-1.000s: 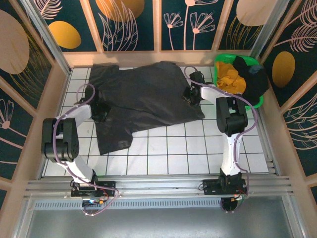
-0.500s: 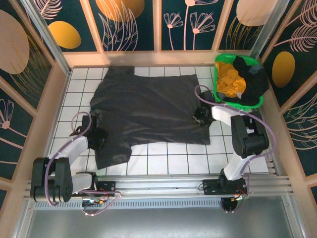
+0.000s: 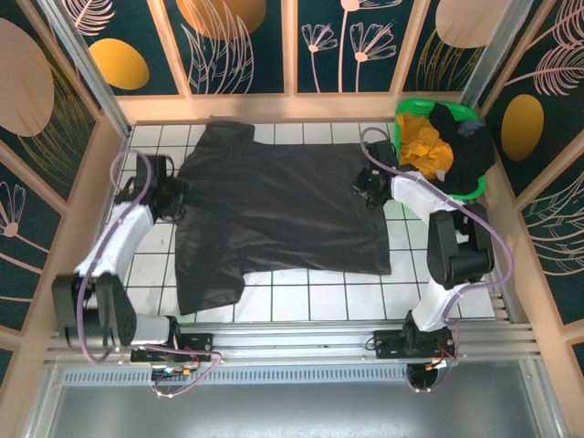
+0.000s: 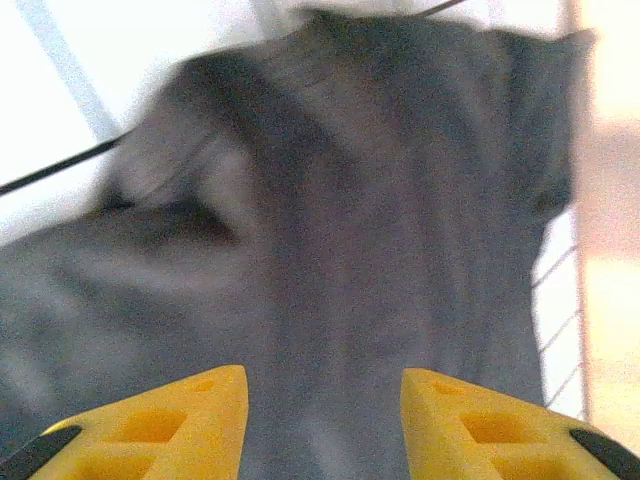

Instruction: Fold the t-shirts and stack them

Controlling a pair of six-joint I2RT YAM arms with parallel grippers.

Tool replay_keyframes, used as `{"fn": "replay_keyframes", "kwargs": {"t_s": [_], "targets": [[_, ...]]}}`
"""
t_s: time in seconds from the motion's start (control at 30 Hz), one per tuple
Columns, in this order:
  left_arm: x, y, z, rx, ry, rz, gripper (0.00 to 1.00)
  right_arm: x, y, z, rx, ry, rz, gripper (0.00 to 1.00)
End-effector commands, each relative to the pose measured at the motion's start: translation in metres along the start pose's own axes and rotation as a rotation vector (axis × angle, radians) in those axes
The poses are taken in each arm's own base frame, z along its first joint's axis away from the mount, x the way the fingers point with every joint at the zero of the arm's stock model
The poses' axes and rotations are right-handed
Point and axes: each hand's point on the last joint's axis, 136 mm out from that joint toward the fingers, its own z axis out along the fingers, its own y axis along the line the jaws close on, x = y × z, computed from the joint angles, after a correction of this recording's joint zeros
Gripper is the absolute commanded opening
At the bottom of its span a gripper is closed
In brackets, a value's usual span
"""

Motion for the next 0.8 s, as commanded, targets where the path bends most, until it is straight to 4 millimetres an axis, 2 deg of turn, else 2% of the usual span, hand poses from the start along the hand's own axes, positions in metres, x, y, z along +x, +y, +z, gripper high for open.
{"fn": "replay_keyframes", "kwargs": {"t_s": [0.0,0.1,0.2,0.43,0.57,0.67,0.77], "targets": [[-0.012,-0.027,0.046,-0.018,0.014,0.098,0.39,-0.006,0.014,0.025,-0.028,0.03,-0.07,0.42],[-0.018,-0.044,0.089,-0.068,0.041,0.176,0.31,-0.015,0.014,0.042,-0.035,0.053,-0.055,0.41],[-0.018,-0.048,0.126,-0.102,0.077,0.219,0.3,-0.022,0.014,0.058,-0.017,0.061,-0.048,0.4],[-0.016,-0.035,0.202,-0.187,0.152,0.303,0.31,-0.029,0.006,0.1,0.051,0.098,-0.022,0.4],[-0.017,-0.035,0.237,-0.193,0.193,0.305,0.34,-0.036,-0.004,0.118,0.104,0.133,0.021,0.4],[-0.028,-0.052,0.257,-0.155,0.179,0.32,0.37,-0.043,-0.013,0.131,0.141,0.169,0.059,0.4],[-0.039,-0.085,0.269,-0.064,0.16,0.354,0.44,-0.055,-0.011,0.14,0.128,0.178,0.072,0.41]]}}
